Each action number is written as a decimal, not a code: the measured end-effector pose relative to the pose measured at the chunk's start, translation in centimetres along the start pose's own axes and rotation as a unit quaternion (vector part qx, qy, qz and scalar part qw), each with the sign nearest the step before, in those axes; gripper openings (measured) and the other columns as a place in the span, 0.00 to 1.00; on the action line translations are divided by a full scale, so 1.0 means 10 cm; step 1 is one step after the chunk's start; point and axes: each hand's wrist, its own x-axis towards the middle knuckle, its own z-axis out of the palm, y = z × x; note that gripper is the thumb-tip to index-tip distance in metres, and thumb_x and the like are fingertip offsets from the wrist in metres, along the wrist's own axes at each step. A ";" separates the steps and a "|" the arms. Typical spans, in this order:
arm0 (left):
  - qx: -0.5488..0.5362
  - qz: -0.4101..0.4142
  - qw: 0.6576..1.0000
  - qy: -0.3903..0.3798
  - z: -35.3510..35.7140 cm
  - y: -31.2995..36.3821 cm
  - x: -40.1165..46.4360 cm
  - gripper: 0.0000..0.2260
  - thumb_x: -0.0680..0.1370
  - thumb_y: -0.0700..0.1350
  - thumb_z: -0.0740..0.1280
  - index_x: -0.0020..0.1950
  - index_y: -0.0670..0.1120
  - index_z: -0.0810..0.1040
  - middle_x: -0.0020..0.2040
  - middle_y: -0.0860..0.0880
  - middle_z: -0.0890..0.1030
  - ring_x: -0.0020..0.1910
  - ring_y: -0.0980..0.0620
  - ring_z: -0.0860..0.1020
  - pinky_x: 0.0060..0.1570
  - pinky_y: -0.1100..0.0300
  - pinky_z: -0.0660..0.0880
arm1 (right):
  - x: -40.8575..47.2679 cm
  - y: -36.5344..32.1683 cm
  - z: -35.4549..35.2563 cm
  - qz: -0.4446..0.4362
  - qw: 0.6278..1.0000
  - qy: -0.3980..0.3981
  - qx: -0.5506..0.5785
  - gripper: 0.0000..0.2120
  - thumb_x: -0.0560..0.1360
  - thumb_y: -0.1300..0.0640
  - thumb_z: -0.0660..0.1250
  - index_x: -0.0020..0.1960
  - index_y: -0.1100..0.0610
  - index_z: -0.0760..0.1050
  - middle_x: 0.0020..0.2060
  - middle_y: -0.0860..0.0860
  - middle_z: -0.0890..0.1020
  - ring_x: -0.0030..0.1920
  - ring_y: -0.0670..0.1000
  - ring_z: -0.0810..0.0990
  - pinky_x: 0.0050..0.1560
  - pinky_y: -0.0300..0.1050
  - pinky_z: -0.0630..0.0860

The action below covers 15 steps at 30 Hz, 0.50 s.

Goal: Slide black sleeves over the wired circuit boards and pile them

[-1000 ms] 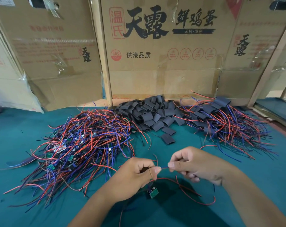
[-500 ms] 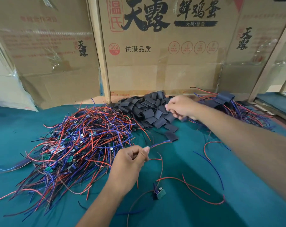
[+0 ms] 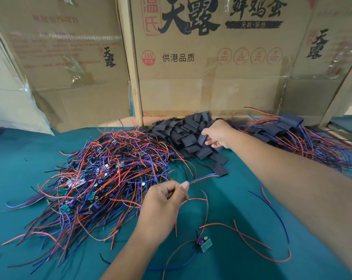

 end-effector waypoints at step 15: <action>-0.170 0.024 0.985 -0.013 0.05 0.01 0.04 0.16 0.79 0.53 0.66 0.35 0.44 0.75 0.24 0.49 0.62 0.23 0.54 0.56 0.24 0.64 0.57 | -2.16 0.72 0.09 -0.066 0.949 -0.059 0.303 0.08 0.77 0.70 0.65 0.54 0.62 0.76 0.33 0.56 0.77 0.25 0.48 0.76 0.23 0.38 0.71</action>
